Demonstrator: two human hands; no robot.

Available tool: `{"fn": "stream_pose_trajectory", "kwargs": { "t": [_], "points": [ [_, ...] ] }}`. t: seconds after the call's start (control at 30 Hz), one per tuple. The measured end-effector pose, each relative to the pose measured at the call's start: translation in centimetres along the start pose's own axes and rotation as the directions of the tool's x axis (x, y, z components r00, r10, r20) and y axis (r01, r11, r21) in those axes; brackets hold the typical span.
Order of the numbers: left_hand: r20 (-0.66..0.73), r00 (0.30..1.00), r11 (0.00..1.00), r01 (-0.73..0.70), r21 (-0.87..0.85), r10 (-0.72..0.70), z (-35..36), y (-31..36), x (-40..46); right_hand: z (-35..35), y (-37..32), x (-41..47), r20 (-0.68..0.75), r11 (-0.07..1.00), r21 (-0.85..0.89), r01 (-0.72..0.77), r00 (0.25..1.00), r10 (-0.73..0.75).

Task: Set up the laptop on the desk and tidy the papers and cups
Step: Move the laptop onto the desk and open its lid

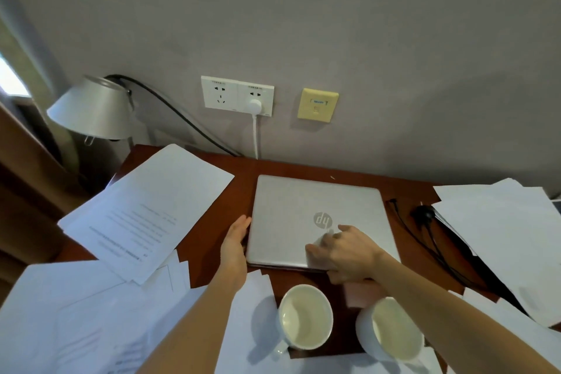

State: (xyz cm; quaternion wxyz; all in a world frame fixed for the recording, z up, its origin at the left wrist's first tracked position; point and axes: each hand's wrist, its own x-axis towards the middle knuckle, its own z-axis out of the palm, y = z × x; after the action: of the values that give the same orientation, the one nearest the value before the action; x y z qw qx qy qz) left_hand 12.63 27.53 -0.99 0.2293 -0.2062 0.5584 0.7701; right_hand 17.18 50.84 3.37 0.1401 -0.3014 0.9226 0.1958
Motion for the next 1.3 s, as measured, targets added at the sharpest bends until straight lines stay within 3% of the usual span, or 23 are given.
{"fn": "stream_pose_trajectory", "kwargs": {
  "t": [0.2, 0.33, 0.47, 0.57, 0.7, 0.9, 1.03, 1.13, 1.3],
  "points": [
    [0.058, 0.997, 0.998, 0.048, -0.027, -0.046, 0.5, 0.3, -0.1, -1.1, 0.1, -2.3, -0.325, 0.991, -0.052, 0.12, 0.937, -0.13],
    [0.037, 0.999, 0.999, 0.028, 0.026, -0.029, 0.9, 0.3, 0.2, -1.1, 0.6, -3.3, -0.429, 0.971, -0.173, 0.167, 0.874, -0.227],
    [-0.016, 1.0, 0.998, 0.021, 0.062, -0.02, 0.9, -0.2, 0.7, -2.0, 1.8, -4.1, -0.571, 0.975, -0.145, 0.166, 0.791, -0.22],
    [-0.11, 0.994, 0.975, 0.007, 0.223, 0.018, 1.3, -0.4, 0.9, -3.0, 3.1, -4.5, -0.624, 0.977, -0.124, 0.173, 0.752, -0.212],
    [-0.069, 0.984, 0.857, -0.108, 0.504, 0.164, 1.8, -1.1, 1.2, -3.9, 4.8, -4.4, -0.673, 0.979, -0.138, 0.149, 0.711, -0.203],
    [-0.03, 0.977, 0.785, -0.152, 0.6, 0.212, 1.6, -1.5, 1.2, -4.9, 7.8, -2.9, -0.819, 0.99, -0.128, 0.067, 0.556, -0.143],
    [-0.037, 0.975, 0.795, -0.155, 0.587, 0.217, 1.6, -1.7, 1.1, -6.2, 10.9, -1.0, -0.884, 0.995, -0.052, -0.09, 0.468, -0.004],
    [-0.036, 0.977, 0.82, -0.156, 0.551, 0.21, 1.5, -1.5, 1.1, -6.9, 11.9, 0.8, -0.888, 0.95, 0.087, -0.299, 0.41, 0.21],
    [-0.02, 0.978, 0.833, -0.167, 0.527, 0.209, 1.4, -1.6, 1.2, -8.3, 11.9, 3.9, -0.529, 0.755, 0.361, -0.547, 0.547, 0.649]
  ]
}}
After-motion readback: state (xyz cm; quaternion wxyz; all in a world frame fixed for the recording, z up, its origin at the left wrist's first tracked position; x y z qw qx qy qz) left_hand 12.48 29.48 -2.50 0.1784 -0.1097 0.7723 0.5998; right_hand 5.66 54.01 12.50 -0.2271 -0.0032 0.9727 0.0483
